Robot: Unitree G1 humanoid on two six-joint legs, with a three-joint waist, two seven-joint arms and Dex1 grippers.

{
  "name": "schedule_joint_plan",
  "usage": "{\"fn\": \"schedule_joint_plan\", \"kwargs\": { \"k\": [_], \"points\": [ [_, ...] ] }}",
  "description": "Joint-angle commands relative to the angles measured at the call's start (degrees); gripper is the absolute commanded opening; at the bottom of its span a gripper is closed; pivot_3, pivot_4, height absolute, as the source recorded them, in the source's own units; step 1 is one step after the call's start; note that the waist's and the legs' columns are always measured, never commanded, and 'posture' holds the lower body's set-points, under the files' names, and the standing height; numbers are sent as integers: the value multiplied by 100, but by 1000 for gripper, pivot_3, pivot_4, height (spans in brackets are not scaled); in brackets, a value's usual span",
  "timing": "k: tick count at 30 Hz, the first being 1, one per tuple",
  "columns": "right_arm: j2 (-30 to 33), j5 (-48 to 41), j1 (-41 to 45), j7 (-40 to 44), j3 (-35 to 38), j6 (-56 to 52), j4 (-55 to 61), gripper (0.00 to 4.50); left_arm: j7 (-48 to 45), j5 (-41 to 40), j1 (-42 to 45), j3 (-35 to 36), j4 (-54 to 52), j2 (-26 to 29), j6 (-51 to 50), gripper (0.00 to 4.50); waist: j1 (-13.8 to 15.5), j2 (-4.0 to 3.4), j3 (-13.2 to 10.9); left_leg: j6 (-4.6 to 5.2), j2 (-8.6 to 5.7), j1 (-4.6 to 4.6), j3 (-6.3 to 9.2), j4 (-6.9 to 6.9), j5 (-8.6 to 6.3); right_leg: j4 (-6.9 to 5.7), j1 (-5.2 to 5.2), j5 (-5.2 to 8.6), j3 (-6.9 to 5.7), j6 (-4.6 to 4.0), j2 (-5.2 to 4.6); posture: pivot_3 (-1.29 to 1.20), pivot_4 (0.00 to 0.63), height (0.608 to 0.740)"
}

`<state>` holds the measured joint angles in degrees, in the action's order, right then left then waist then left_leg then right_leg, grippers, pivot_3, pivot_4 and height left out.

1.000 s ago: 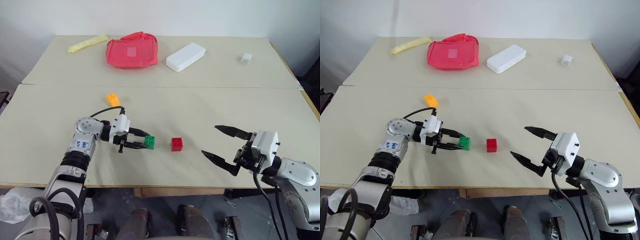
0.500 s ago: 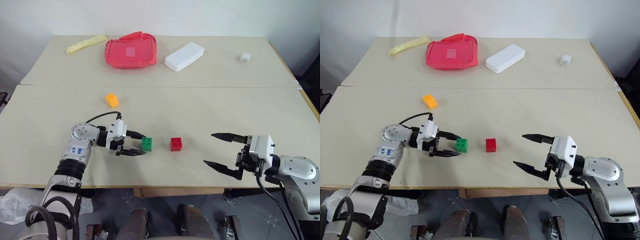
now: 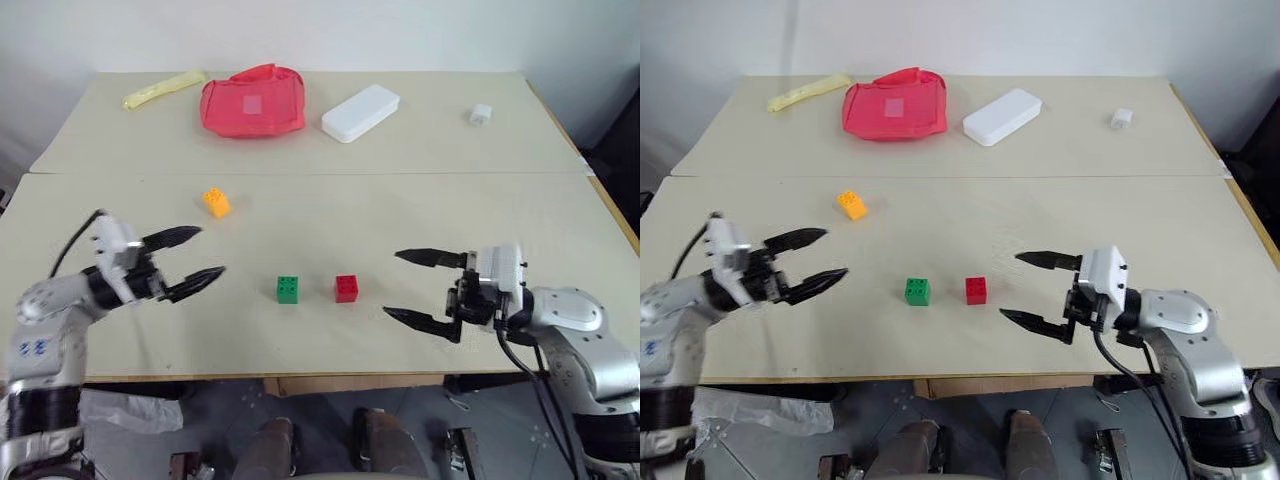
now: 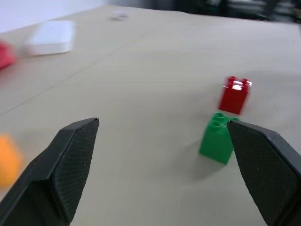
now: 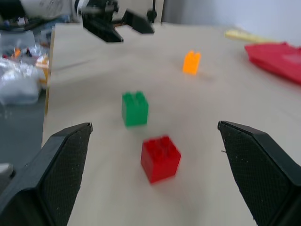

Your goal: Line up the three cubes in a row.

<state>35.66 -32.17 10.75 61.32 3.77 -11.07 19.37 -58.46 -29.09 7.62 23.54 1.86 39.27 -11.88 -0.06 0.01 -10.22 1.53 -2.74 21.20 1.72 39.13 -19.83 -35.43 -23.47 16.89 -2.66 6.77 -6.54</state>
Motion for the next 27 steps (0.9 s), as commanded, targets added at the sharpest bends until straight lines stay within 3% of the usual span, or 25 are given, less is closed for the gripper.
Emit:
{"fn": "schedule_joint_plan", "kwargs": {
  "k": [1,9,12,18,27],
  "points": [
    [-283,31,261,-151,-73,297,63,4500,767,89,-884,811,-79,-327,323,4487,-18,0,0,-2,0,-3,-1,-4,-1,1,0,0,2,-1,1,0,150,740],
    [-541,226,484,-225,-114,621,-250,4500,1955,-44,-1643,1696,113,-1028,866,4487,152,12,1,-1,-4,0,9,0,-2,35,10,0,-7,-2,-4,0,150,740],
    [-531,266,503,-197,-127,680,-341,4500,2171,-220,-1465,1452,-264,-1238,656,4487,159,14,2,-1,-4,0,10,-1,-2,35,9,0,-8,-2,-5,0,150,740],
    [-493,348,538,-126,-228,711,-461,4500,2022,253,165,430,522,-911,626,4487,152,19,5,-11,-7,-1,19,0,6,22,11,-2,-16,-3,-2,0,150,740],
    [-387,547,171,-329,-263,654,-194,4500,957,1486,3640,-971,4850,-417,1668,4487,73,21,4,0,-26,0,-15,-4,6,-26,-16,-1,-49,-2,26,0,150,740]
  ]
}}
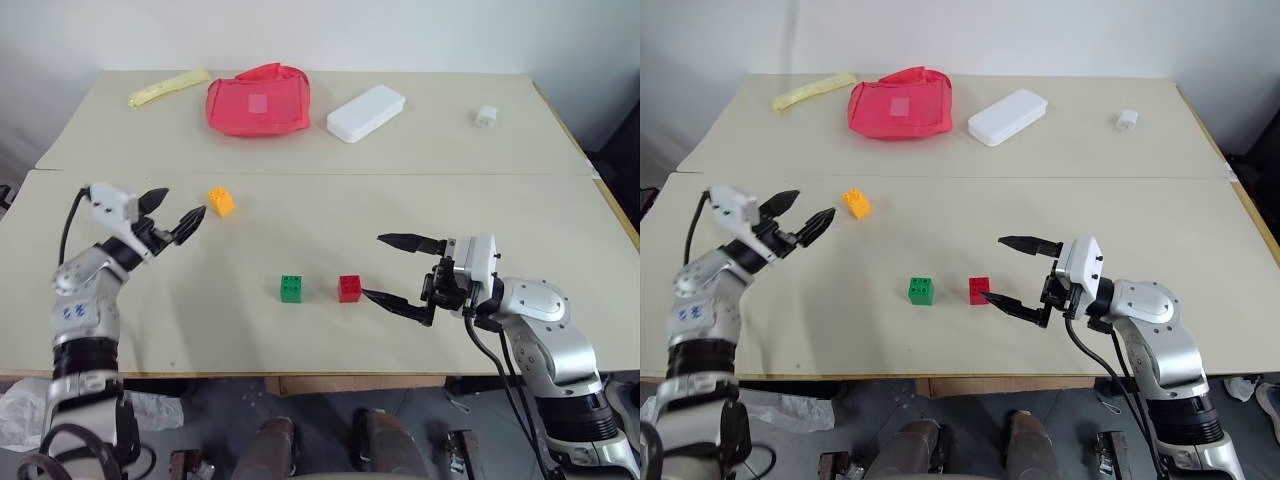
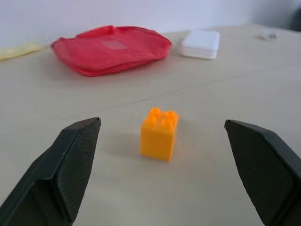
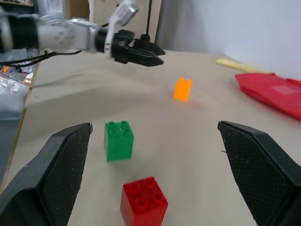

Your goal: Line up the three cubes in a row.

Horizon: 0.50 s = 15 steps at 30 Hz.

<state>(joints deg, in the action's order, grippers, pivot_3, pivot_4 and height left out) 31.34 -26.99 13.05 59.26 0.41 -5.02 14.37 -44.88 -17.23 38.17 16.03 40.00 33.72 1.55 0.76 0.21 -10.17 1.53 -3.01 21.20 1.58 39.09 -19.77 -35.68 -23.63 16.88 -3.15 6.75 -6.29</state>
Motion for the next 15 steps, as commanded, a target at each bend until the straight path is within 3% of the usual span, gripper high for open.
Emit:
{"fn": "schedule_joint_plan", "kwargs": {
  "k": [1,6,12,15],
  "points": [
    [49,59,-88,-183,79,35,350,4500,-495,421,855,-326,1433,158,422,4487,-19,1,-1,3,-3,3,-2,1,0,2,-2,-2,-3,3,0,0,150,740],
    [133,126,-390,-394,173,-20,647,4500,-327,960,1807,-661,2853,125,754,4487,-36,7,-4,11,-12,6,-4,2,0,0,-4,-3,-5,7,-7,0,150,740],
    [206,181,-713,-668,246,-82,939,4500,204,1291,2210,-720,3421,-27,699,4487,-38,11,-6,12,-12,7,-5,4,1,-5,-5,-4,-3,10,-10,0,150,740],
    [241,191,-832,-750,279,-93,1047,4500,185,1391,2235,-735,3475,-85,724,3950,-20,11,-6,12,-13,7,-5,5,1,-6,-5,-4,-3,10,-12,0,150,740]
  ]
}}
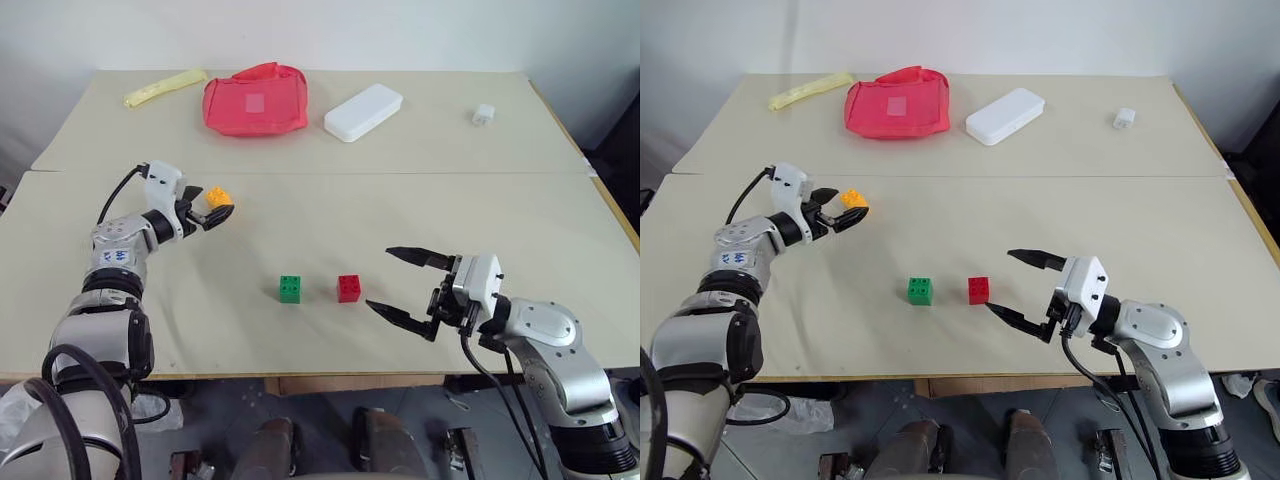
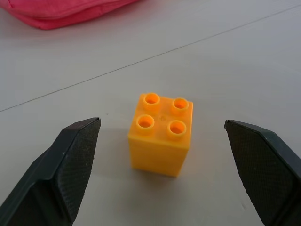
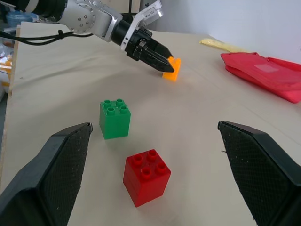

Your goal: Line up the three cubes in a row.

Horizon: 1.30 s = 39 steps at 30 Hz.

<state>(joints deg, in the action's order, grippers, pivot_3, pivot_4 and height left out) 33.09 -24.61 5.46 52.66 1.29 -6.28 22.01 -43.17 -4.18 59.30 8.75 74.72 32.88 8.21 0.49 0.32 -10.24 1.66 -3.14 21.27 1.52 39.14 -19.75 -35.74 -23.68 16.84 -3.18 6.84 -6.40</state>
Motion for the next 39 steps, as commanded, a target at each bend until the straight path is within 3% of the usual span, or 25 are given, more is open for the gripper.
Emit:
{"fn": "schedule_joint_plan", "kwargs": {
  "k": [1,8,15,17,20,24,27,30,39],
  "points": [
    [74,-47,-117,-128,209,18,327,4500,13,114,126,-13,18,-31,63,3625,11,2,-1,0,-1,0,0,0,0,-1,0,0,0,0,0,0,150,740],
    [124,-48,-234,-293,236,-139,570,4500,-43,10,120,166,27,-242,96,1465,83,2,-1,1,-1,0,-1,4,1,-1,0,-1,1,1,-1,0,150,740],
    [126,-54,-230,-319,201,-203,604,4500,-585,-244,23,490,-135,-160,317,1460,84,3,-2,1,-1,1,-1,5,1,-1,0,-1,0,2,-1,0,150,740],
    [124,-49,-223,-306,200,-206,590,4500,-1279,-361,-50,535,-323,-1,403,1460,83,3,-2,2,-2,1,-1,5,1,-1,0,-1,0,2,-1,0,150,740],
    [174,-101,-237,-206,236,-211,550,4500,-3034,-662,-475,468,-1156,485,563,1460,0,3,-2,2,2,1,-6,3,1,-1,-2,-1,3,1,2,0,150,740],
    [332,-166,-231,36,262,-216,438,4500,-4666,-946,-1816,45,-2767,979,500,1460,-72,-2,0,1,11,-7,-10,-7,0,1,-2,0,10,-1,-8,0,150,740],
    [414,-204,-199,179,285,-201,352,4500,-4933,-1332,-2567,-151,-3589,1119,488,1460,-51,-3,1,1,14,-9,-8,-1,0,3,3,0,18,-1,-19,0,150,740],
    [501,-224,-186,378,287,-144,256,4500,-4924,-1271,-2888,-301,-3691,1107,988,1460,35,0,0,2,16,-3,17,7,0,14,18,0,37,-2,-26,0,150,740],
    [625,-186,-185,822,333,85,-100,4500,-4642,-1051,-2298,-669,-2780,507,1780,1460,98,0,-1,3,6,-3,13,7,1,10,17,0,17,-1,-10,0,150,740]
  ]
}}
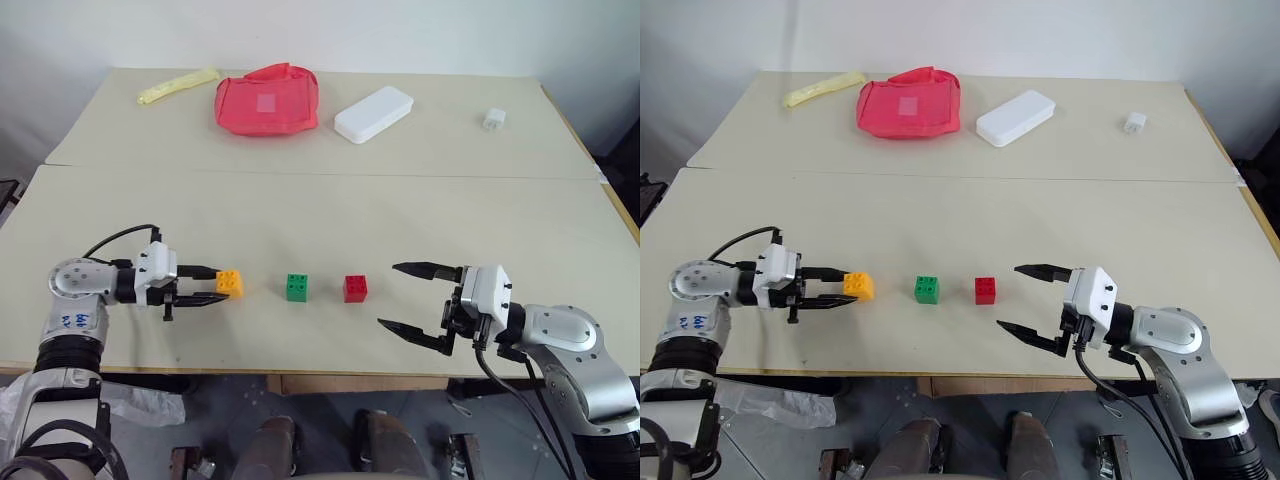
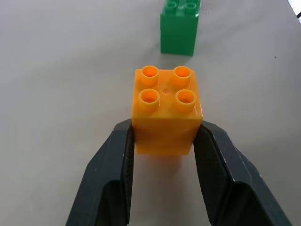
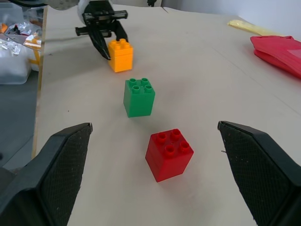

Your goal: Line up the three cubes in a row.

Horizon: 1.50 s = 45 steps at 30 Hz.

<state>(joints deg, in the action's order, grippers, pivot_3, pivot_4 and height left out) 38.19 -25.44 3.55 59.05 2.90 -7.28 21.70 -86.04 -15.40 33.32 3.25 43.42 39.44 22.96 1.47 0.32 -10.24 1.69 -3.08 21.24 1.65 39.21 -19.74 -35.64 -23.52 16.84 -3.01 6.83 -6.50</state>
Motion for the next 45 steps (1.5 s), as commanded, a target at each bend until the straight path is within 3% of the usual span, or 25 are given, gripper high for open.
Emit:
{"fn": "schedule_joint_plan", "kwargs": {
  "k": [1,8,18,29,31,37,45],
  "points": [
    [129,-106,-8,218,182,202,-101,4500,-374,107,402,-158,486,-197,402,1460,-1,1,0,2,-3,0,-2,0,1,0,-1,-1,-10,1,3,0,150,740],
    [158,-116,-330,275,317,305,-66,4500,-646,82,669,-551,868,-64,580,1460,-50,2,-1,4,-1,0,-12,-2,2,-4,-6,-1,-21,3,6,0,150,740],
    [143,-76,-569,243,423,458,-91,4500,-646,-504,552,-1542,700,697,565,1460,-47,1,0,4,4,-5,-13,-2,2,-5,-5,-1,-6,3,-4,0,150,740],
    [159,-109,-459,194,368,347,-31,4500,-646,-349,757,-1780,1026,622,385,1460,-25,0,0,4,3,-8,-18,-1,2,-9,-4,-1,-8,3,3,0,150,740],
    [162,-182,-363,216,320,255,-9,4500,-646,-314,780,-1765,977,641,223,2201,-24,0,1,4,3,-9,-18,-1,2,-10,-4,-1,-8,3,4,0,150,740],
    [188,-293,0,372,237,108,-122,4500,-628,-547,572,-1178,626,779,178,3842,-38,3,-1,5,2,-3,-20,-1,2,-10,-11,-1,-6,3,4,0,150,740],
    [421,-547,750,751,298,-149,-327,4500,391,-1153,-638,253,-1106,1281,-897,3842,-151,1,-2,4,16,0,-14,-2,2,-1,-10,-1,16,2,-15,0,150,740]
  ]
}}
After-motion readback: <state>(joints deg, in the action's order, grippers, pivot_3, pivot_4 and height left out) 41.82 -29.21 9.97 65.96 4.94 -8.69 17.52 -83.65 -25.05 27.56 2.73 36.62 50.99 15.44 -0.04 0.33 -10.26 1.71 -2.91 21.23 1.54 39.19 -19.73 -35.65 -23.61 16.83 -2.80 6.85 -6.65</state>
